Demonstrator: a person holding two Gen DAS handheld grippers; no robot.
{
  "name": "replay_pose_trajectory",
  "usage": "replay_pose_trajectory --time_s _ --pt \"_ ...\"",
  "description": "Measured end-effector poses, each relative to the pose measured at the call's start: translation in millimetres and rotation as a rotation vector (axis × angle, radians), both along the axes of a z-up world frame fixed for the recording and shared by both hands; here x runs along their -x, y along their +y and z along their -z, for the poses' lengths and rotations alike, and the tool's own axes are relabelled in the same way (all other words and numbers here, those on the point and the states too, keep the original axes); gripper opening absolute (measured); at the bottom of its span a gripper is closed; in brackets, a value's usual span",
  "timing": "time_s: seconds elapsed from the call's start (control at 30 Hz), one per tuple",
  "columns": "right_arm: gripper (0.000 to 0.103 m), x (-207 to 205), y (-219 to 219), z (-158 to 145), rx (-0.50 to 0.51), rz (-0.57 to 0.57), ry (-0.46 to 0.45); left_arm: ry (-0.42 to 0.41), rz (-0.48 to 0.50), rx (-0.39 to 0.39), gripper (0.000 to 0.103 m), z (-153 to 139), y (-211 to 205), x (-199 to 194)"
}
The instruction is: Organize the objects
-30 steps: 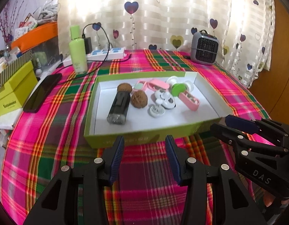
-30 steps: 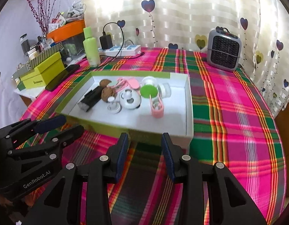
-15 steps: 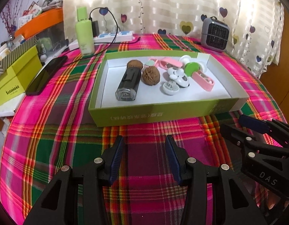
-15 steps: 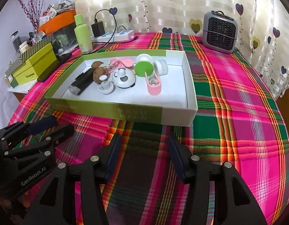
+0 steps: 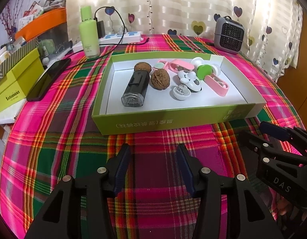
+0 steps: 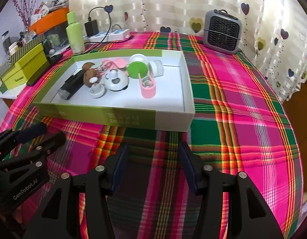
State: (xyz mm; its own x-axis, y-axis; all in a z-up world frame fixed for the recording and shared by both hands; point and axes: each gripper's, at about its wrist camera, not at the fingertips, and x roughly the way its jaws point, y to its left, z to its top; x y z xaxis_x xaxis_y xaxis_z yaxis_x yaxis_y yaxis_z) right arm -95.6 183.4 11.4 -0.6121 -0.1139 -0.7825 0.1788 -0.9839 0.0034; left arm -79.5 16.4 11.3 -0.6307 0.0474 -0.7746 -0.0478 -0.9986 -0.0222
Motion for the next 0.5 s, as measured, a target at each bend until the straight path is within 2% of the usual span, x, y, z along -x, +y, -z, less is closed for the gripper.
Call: replay_pose_trajectory --time_s 0.07,0.13,0.3,0.5 --pt "0.060 0.4 1.5 0.1 -0.013 0.013 0.000 0.000 -0.002 -0.019 0.054 0.2 -0.5 0.9" --pt "0.071 2.6 3.6 1.0 -0.020 0.039 -0.007 -0.001 -0.004 -0.026 0.057 0.3 0.3 1.5" --pt "0.073 4.5 8.2 1.4 -0.012 0.051 -0.013 -0.006 -0.001 0.021 0.059 1.4 6.6 1.9" --pt "0.073 5.0 7.0 1.0 -0.012 0.051 -0.014 -0.007 0.000 0.024 0.061 1.5 7.3 1.7"
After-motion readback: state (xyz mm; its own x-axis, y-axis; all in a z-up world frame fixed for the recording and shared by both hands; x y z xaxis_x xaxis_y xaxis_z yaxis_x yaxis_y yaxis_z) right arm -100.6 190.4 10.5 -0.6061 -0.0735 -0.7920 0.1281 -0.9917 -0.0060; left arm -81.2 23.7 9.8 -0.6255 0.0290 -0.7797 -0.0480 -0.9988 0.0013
